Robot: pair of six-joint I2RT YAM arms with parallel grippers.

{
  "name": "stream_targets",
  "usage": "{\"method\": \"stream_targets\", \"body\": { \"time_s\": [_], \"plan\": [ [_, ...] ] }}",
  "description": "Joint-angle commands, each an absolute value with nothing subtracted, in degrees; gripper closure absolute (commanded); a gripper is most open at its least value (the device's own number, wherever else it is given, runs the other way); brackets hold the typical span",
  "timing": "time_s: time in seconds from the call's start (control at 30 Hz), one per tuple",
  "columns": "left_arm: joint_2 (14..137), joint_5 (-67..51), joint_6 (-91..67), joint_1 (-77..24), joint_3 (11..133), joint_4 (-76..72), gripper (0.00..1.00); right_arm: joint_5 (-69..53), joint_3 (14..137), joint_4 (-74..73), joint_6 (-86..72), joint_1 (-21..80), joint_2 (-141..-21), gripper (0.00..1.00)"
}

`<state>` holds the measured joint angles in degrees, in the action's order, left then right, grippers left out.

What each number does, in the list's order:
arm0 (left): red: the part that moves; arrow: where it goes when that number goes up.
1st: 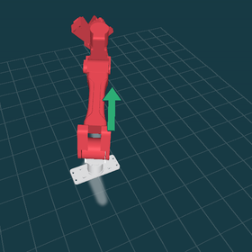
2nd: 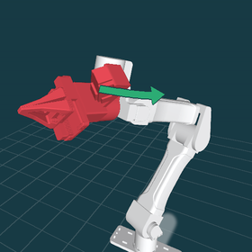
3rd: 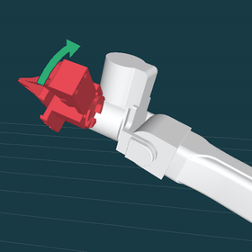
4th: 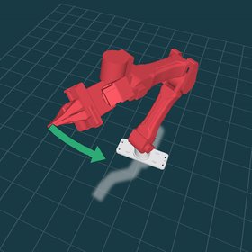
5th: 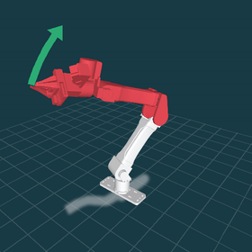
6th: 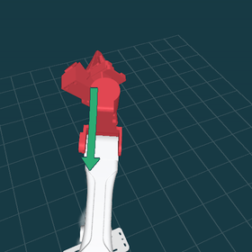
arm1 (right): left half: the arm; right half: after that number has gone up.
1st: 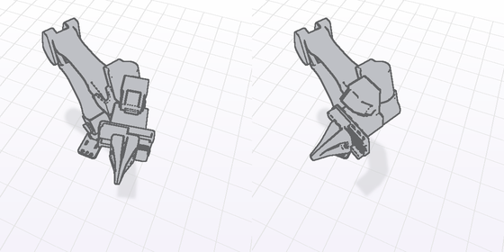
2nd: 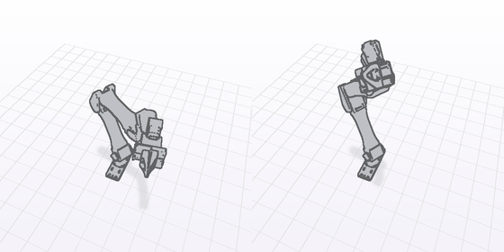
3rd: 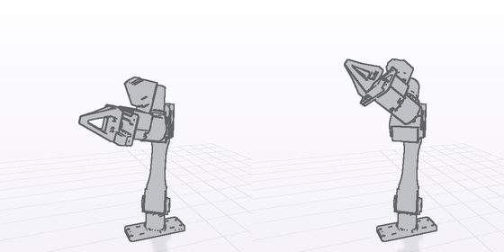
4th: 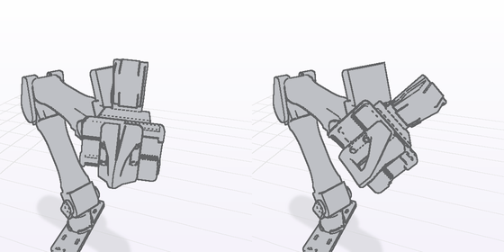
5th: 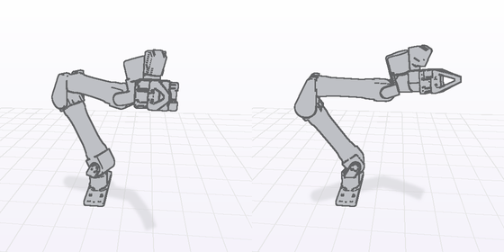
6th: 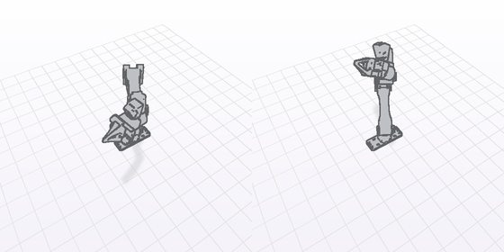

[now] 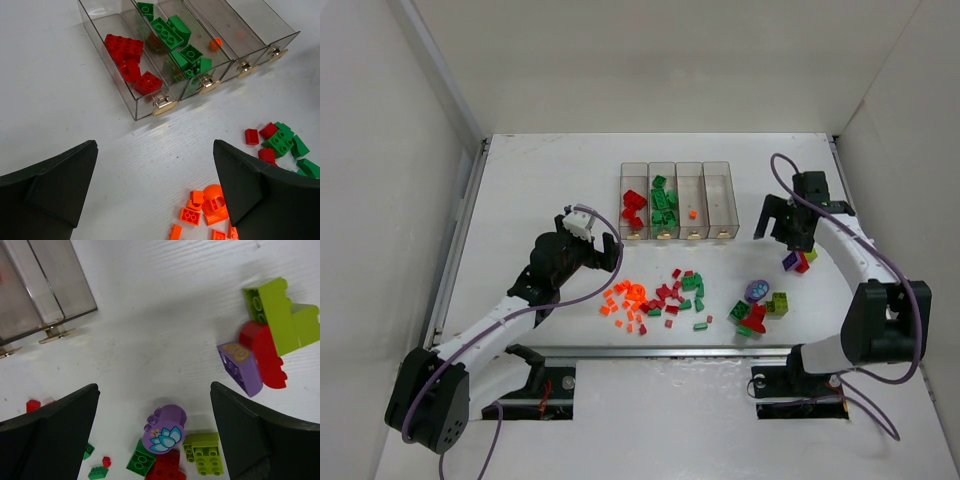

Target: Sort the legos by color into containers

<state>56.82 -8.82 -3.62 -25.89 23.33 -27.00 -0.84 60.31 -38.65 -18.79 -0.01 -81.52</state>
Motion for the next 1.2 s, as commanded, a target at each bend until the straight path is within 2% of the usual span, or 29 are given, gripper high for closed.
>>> {"method": "stream_targets", "body": {
  "time_s": [0.0, 0.1, 0.2, 0.3, 0.43, 0.6, 0.77, 0.97, 1.17],
  "plan": [
    [55.9, -9.2, -4.4, -26.1, 23.4, -30.0, 0.0, -1.0, 62.7, -39.0, -18.6, 2.8, -81.9, 0.02],
    [55.9, -9.2, -4.4, -26.1, 23.4, -30.0, 0.0, -4.6, 61.4, -35.4, -17.8, 9.9, -81.9, 0.06],
    [55.9, -9.2, -4.4, -26.1, 23.4, -30.0, 0.0, -0.3, 61.4, -36.0, -17.1, 18.2, -83.2, 0.06],
    [55.9, -9.2, -4.4, -26.1, 23.4, -30.0, 0.0, 2.4, 63.8, -38.1, -17.1, 20.6, -86.4, 0.1],
    [55.9, -9.8, -3.9, -26.1, 23.4, -30.0, 0.0, 8.6, 68.1, -42.5, -15.1, 28.5, -92.0, 0.11],
    [55.9, -9.8, -3.9, -26.1, 23.4, -30.0, 0.0, 6.8, 71.5, -41.1, -12.6, 36.3, -96.6, 0.11],
    [55.9, -9.8, -3.9, -26.1, 23.4, -30.0, 0.0, 4.7, 70.7, -39.3, -15.8, 34.2, -95.7, 0.13],
    [55.9, -9.2, -3.9, -26.1, 23.4, -30.0, 0.0, 0.8, 62.2, -38.8, -21.6, 20.9, -87.8, 0.14],
    [55.9, -9.2, -3.9, -26.1, 23.4, -30.5, 0.0, 2.5, 56.5, -38.2, -28.6, 6.6, -77.5, 0.01]
  ]
}}
